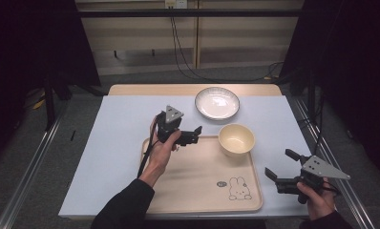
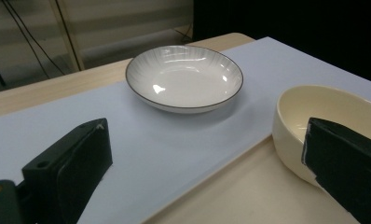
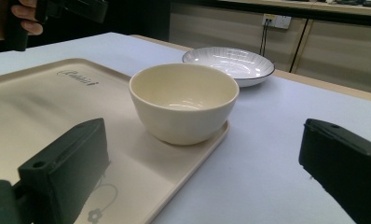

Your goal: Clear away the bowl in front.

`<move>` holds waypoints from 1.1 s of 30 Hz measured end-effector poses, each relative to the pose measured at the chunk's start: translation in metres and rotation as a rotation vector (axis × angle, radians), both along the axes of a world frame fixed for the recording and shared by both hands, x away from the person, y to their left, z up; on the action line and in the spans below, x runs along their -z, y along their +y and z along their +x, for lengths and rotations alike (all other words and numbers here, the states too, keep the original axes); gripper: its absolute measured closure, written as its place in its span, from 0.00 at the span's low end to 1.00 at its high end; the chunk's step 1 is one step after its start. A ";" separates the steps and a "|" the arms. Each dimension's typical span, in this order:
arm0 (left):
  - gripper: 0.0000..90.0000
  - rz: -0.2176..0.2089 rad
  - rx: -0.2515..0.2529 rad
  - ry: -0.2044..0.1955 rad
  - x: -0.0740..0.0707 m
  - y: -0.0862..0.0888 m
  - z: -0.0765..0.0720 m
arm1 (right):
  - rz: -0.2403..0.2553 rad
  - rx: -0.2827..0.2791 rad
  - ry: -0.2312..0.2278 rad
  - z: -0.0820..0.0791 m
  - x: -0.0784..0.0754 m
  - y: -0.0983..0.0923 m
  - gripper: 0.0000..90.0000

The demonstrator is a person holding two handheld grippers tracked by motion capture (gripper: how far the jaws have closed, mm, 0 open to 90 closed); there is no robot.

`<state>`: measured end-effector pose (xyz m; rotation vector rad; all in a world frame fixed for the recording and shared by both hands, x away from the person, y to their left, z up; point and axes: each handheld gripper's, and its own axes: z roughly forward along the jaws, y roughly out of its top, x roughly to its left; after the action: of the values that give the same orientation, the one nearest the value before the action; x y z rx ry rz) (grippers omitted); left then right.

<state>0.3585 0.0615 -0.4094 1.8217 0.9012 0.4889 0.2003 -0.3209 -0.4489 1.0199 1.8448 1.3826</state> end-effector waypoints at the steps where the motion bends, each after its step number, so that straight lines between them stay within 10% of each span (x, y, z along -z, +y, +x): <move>1: 0.02 0.000 0.000 -0.005 0.000 0.003 -0.002 | 0.000 0.002 0.001 0.000 0.000 0.000 0.01; 33: 0.02 -0.057 -0.180 -0.057 0.007 0.137 -0.085 | -0.005 0.012 0.010 0.000 0.001 0.001 0.01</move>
<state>0.2737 0.1984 -0.4160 1.6748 1.0351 0.6181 0.2005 -0.3201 -0.4494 1.0360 1.8453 1.3674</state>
